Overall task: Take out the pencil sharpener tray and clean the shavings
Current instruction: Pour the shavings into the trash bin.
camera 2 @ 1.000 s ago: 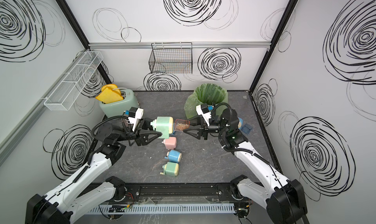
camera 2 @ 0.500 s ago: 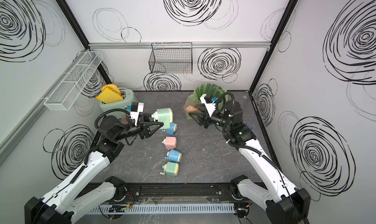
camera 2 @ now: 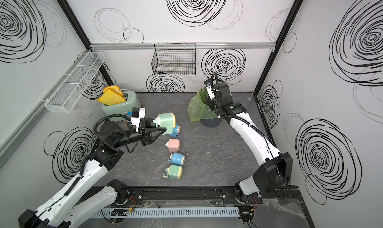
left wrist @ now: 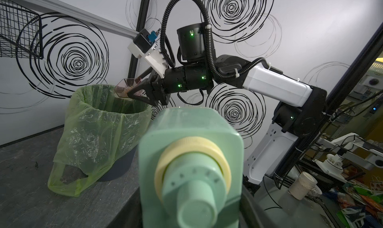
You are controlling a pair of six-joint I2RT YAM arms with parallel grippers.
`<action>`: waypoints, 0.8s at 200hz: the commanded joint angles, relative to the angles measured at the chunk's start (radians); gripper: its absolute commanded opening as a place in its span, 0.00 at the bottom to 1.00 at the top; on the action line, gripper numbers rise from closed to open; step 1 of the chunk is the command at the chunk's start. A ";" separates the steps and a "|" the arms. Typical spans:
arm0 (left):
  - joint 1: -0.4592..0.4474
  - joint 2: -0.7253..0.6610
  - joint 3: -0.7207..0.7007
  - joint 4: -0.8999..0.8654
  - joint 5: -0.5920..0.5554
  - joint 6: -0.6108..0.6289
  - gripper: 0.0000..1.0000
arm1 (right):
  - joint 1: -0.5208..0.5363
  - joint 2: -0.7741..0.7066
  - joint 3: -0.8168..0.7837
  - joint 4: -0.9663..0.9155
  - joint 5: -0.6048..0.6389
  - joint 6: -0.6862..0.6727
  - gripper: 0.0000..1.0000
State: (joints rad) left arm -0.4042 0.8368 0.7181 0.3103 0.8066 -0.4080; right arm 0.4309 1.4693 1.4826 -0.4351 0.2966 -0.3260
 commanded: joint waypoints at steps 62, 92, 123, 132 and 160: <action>-0.030 -0.053 0.004 0.037 -0.023 0.029 0.42 | 0.083 0.089 0.082 0.002 0.411 -0.489 0.41; -0.031 -0.056 0.001 0.044 -0.021 0.025 0.42 | 0.093 0.079 0.043 0.112 0.475 -0.641 0.40; -0.030 -0.058 -0.002 0.050 -0.019 0.022 0.42 | 0.092 0.070 0.017 0.177 0.514 -0.764 0.40; -0.030 -0.058 -0.002 0.052 -0.020 0.019 0.42 | 0.097 0.064 0.015 0.175 0.504 -0.790 0.40; -0.030 -0.056 -0.005 0.056 -0.018 0.017 0.42 | 0.103 0.021 -0.045 0.196 0.474 -0.913 0.40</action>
State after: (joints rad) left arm -0.4313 0.7963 0.7143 0.2901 0.7872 -0.3992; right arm 0.5247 1.5501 1.4891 -0.3061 0.7582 -1.0698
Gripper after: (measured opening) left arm 0.585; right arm 0.552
